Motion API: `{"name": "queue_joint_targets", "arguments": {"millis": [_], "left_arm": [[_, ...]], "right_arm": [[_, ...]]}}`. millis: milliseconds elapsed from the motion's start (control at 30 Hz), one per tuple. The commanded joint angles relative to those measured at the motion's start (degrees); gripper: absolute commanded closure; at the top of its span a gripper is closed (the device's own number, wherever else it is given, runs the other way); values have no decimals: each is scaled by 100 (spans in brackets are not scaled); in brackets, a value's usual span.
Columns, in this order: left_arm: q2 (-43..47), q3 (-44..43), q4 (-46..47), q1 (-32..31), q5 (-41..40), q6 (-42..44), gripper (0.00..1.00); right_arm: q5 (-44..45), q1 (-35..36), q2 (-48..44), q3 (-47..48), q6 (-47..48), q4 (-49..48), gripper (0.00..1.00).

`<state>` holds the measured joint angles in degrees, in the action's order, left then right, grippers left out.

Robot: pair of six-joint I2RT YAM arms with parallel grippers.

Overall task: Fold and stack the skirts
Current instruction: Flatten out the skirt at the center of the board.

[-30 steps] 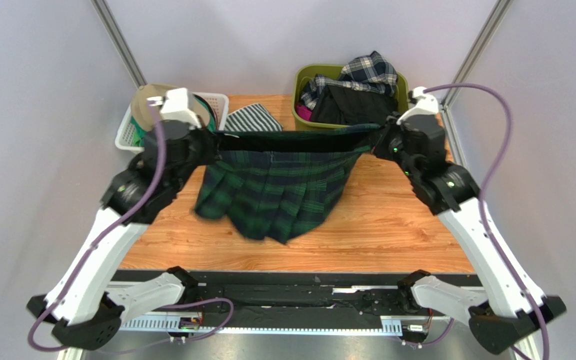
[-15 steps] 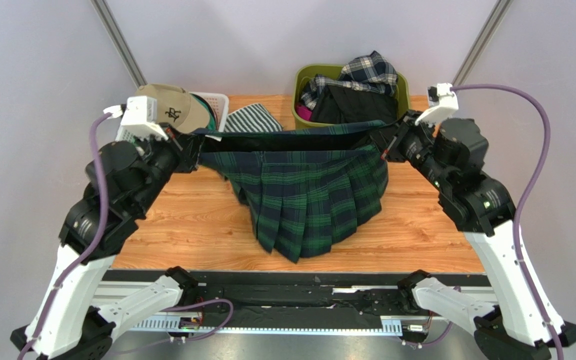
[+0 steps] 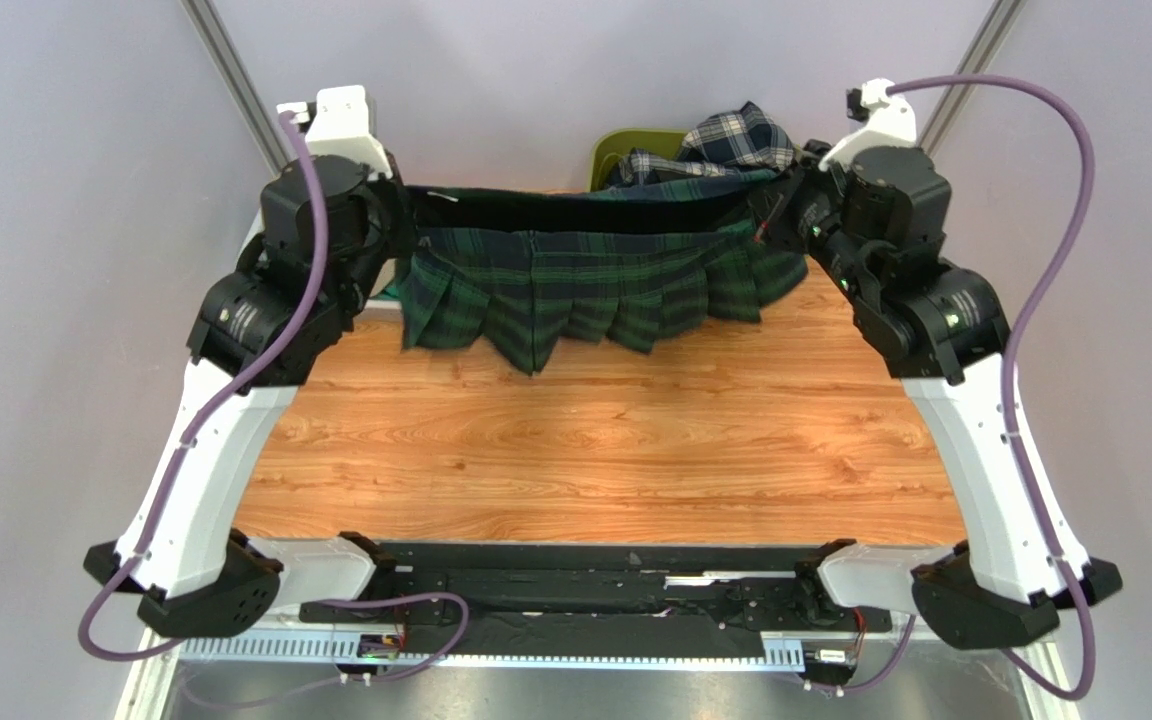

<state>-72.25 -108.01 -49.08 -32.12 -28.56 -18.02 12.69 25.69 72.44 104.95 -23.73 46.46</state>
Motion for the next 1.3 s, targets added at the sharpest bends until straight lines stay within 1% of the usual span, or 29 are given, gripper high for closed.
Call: {"name": "queue_joint_targets", "arguments": {"millis": [0, 33, 67, 100, 133, 167, 233, 267, 300, 333, 367, 400, 433, 467, 500, 533, 600, 667, 767, 867, 900, 933, 967, 1000, 1100, 1133, 1167, 1233, 1267], "left_arm": [[1051, 839, -111, 74, 435, -376, 100], [1290, 1243, -50, 74, 639, -734, 100], [1527, 2160, 168, 74, 850, -895, 100], [2017, 2648, 266, 74, 1243, -1105, 100], [2257, 3140, 346, 57, 1430, -1560, 100], [2485, 4094, 520, 48, 1641, -1747, 100], [3118, 4917, 557, -40, 2186, -2317, 96], [3312, 5660, 610, -84, 2440, -2424, 93], [3679, 6007, 610, -154, 2817, -2556, 70], [3866, 6602, 601, -172, 3055, -2870, 66], [4041, 6843, 601, -163, 3284, -3013, 64], [4348, 7028, 601, -172, 3669, -3119, 56], [4481, 7222, 558, -172, 3821, -3198, 49], [4604, 7250, 488, -181, 3927, -3225, 40], [4806, 7259, 426, -181, 4058, -3225, 15], [4877, 7215, 312, -172, 4095, -3208, 6], [4992, 7127, 198, -181, 4147, -3138, 4], [4975, 6960, 39, -181, 3938, -3041, 4], [4668, 6837, 152, -181, 3420, -2953, 3], [3975, 6828, 889, -181, 3566, -2812, 1], [3503, 6828, 1152, -181, 3646, -2743, 1], [3220, 6793, 1642, -181, 3708, -2620, 1], [2921, 6732, 1813, -181, 3795, -2575, 1], [2283, 6627, 1910, -181, 3822, -2436, 1], [1078, 6257, 2200, -172, 3875, -2207, 1], [803, 6222, 2488, -172, 3910, -2180, 1], [330, 6204, 2656, -172, 4093, -2153, 1], [-103, 6195, 3026, -172, 4296, -2127, 1], [-471, 6195, 3088, -172, 4375, -2118, 2]], "right_arm": [[156, -56, -941, -736, -140, -146, 99], [85, -47, -1369, -1409, -246, -146, 99], [6, -56, -1600, -1755, -342, -146, 99], [-142, -56, -1854, -2098, -500, -120, 99], [-231, -56, -2361, -2841, -797, -41, 99], [-327, -56, -2619, -3187, -957, 3, 97], [-635, -56, -3329, -3969, -1500, 231, 92], [-766, -47, -3516, -4660, -1634, 328, 83], [-1159, -47, -3675, -4928, -1670, 451, 77], [-1433, -47, -3876, -5131, -1653, 844, 67], [-1645, -47, -3922, -5377, -1601, 1056, 64], [-1829, -47, -3948, -5405, -1583, 1250, 59], [-1910, -38, -3992, -5406, -1530, 1521, 47], [-2032, -47, -3993, -5397, -1330, 1594, 41], [-2234, -47, -3984, -5293, -1232, 1638, 37], [-2340, -47, -3940, -5239, -1135, 1656, 30], [-2612, -47, -3879, -5056, -845, 1639, 20], [-2631, -47, -3747, -4984, -713, 1551, 18], [-2508, -56, -3502, -5045, -651, 1130, 16], [-1816, -56, -3072, -5168, -1045, 909, 12], [-1326, -47, -2939, -5203, -1151, 909, 11], [-1017, -47, -2764, -5230, -1317, 892, 5], [-831, -56, -2597, -5317, -1432, 865, 2], [-560, -56, -2273, -5370, -1503, 856, 1], [-364, -169, -1588, -5678, -1608, 654, 1], [-372, -309, -1419, -5765, -1705, 585, 1], [-468, -406, -1252, -5966, -1723, 479, 1], [-687, -782, -875, -6248, -1776, 33, 1], [-1054, -924, -777, -6363, -1758, -153, 1]]}}
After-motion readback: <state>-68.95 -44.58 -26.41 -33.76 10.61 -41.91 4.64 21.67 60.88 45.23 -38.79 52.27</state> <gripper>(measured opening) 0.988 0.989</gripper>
